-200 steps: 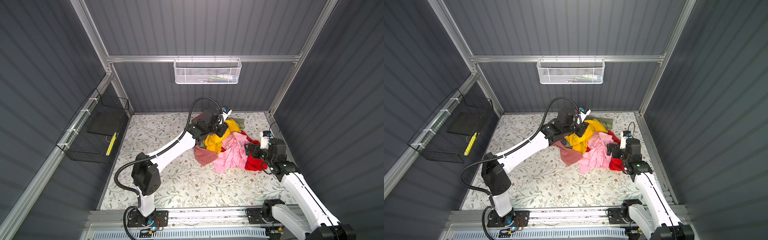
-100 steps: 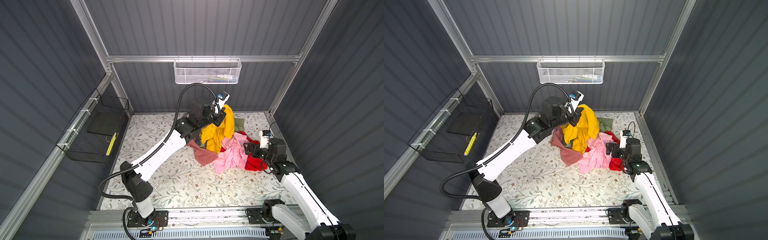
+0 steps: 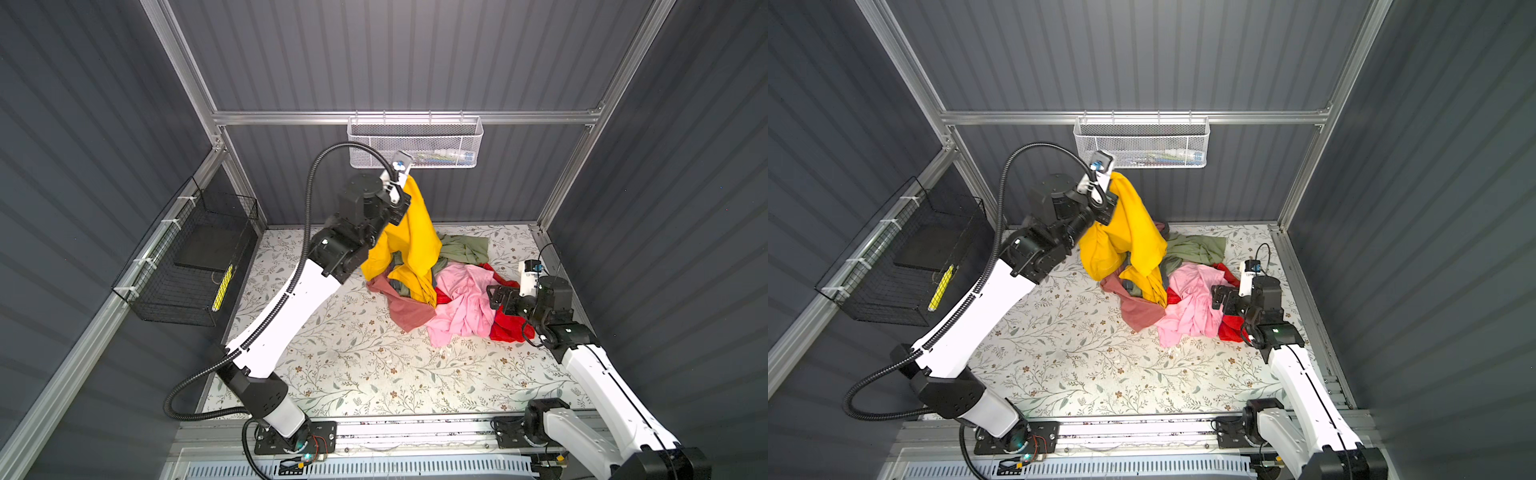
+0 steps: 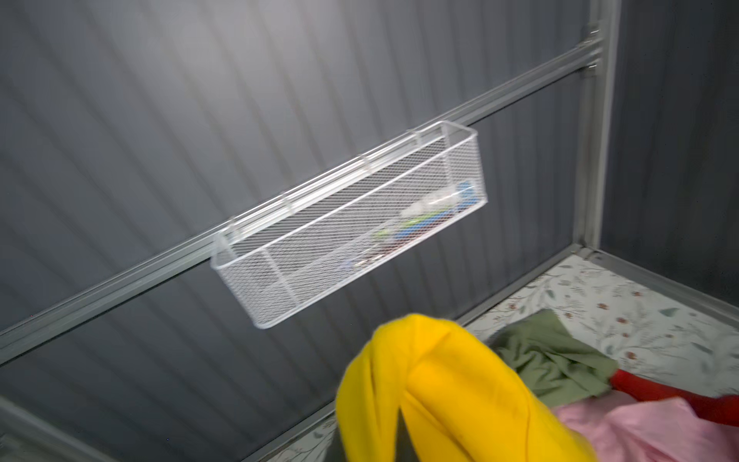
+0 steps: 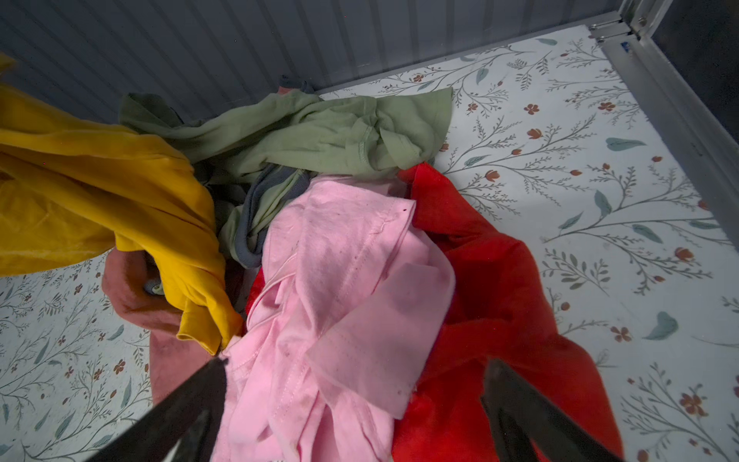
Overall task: Pick out a specific cloth from the pile
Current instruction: 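Lift the yellow T-shirt upward with the left gripper, then carry the yellow T-shirt away from the heap and lower it with the left gripper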
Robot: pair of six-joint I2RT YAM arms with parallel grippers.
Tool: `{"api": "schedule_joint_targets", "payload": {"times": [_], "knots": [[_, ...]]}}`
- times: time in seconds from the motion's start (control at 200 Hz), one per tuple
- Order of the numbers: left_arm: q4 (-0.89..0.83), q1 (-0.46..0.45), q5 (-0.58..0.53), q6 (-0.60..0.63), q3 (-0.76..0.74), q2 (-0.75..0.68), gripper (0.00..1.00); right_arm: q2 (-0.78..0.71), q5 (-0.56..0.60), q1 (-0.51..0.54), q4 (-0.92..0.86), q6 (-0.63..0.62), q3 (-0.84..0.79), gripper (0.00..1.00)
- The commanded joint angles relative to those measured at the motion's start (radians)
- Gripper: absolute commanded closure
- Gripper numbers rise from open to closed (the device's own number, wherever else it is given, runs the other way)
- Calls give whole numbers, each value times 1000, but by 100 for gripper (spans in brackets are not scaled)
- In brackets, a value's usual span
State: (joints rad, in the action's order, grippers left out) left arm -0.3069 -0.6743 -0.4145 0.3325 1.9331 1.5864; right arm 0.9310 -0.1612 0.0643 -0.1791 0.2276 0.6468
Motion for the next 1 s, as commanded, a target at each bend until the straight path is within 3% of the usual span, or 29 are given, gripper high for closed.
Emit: {"api": "schedule_joint_targets", "payload": {"times": [0.0,0.495,0.665,0.996], "knots": [[63,64,-112,42,-7,-63,100,9,-18,-4,18,1,-3,1],[17,300,-177,113,103,-38,100,54,-57,-4,38,9,11,1],[10,404,-167,72,193,3,100,55,-55,-4,37,4,12,1],[91,429,-175,182,297,101,100,88,-79,-1,50,21,22,1]]}}
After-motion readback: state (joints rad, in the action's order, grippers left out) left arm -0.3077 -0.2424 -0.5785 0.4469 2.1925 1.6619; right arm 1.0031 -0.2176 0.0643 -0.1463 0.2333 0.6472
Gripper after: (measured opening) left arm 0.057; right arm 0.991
